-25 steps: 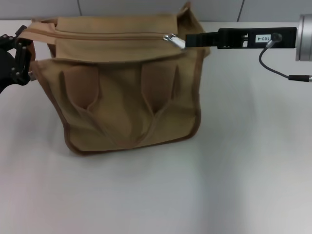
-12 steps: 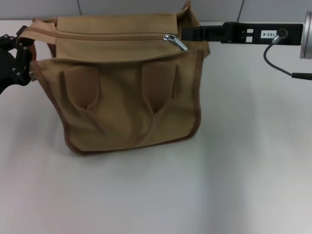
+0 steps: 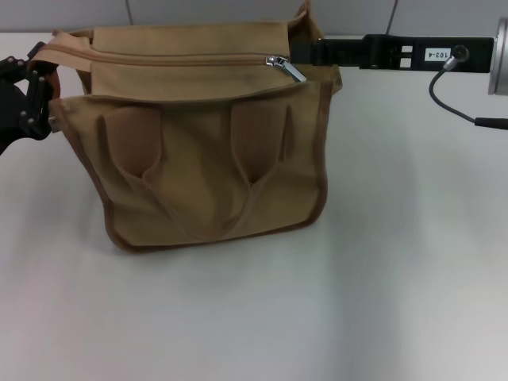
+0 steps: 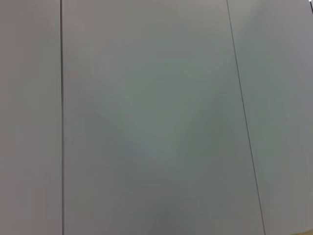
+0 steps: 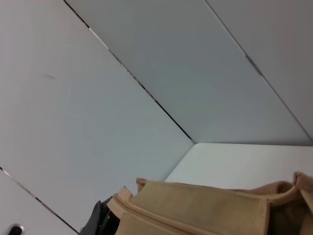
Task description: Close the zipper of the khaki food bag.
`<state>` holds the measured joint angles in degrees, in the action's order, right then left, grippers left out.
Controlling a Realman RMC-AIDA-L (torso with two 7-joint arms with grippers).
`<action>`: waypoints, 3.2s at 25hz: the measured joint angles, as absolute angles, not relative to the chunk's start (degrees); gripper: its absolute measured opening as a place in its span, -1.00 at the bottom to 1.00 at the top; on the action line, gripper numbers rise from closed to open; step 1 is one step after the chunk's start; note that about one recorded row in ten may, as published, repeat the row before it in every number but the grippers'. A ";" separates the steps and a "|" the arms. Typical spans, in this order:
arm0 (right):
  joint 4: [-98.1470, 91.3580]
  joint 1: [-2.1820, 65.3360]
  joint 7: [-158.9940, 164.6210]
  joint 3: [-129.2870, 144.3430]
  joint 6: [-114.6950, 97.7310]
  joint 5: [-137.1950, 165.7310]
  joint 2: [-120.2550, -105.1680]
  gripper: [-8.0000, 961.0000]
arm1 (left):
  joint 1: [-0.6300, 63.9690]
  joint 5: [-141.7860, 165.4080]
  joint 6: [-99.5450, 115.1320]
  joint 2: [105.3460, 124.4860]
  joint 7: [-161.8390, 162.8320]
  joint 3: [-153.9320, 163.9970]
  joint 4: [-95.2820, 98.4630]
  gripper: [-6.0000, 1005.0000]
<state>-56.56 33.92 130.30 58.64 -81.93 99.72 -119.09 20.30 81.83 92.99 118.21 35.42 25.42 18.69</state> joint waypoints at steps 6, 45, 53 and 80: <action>-48.40 32.32 111.26 51.51 -88.83 88.01 -119.02 0.63 | 20.41 81.87 92.99 118.21 36.48 25.42 18.66 -0.95; -28.04 20.57 53.62 46.14 -113.75 105.62 -117.51 0.62 | 19.76 83.16 91.82 117.76 39.86 26.90 20.04 -0.80; -28.03 20.52 53.78 46.14 -113.80 105.60 -117.51 0.62 | 19.78 83.24 91.94 117.48 40.27 27.07 20.04 -0.16; -28.04 21.29 56.87 45.97 -111.92 106.07 -117.10 0.62 | 21.70 101.63 114.46 109.53 82.10 36.34 34.40 0.65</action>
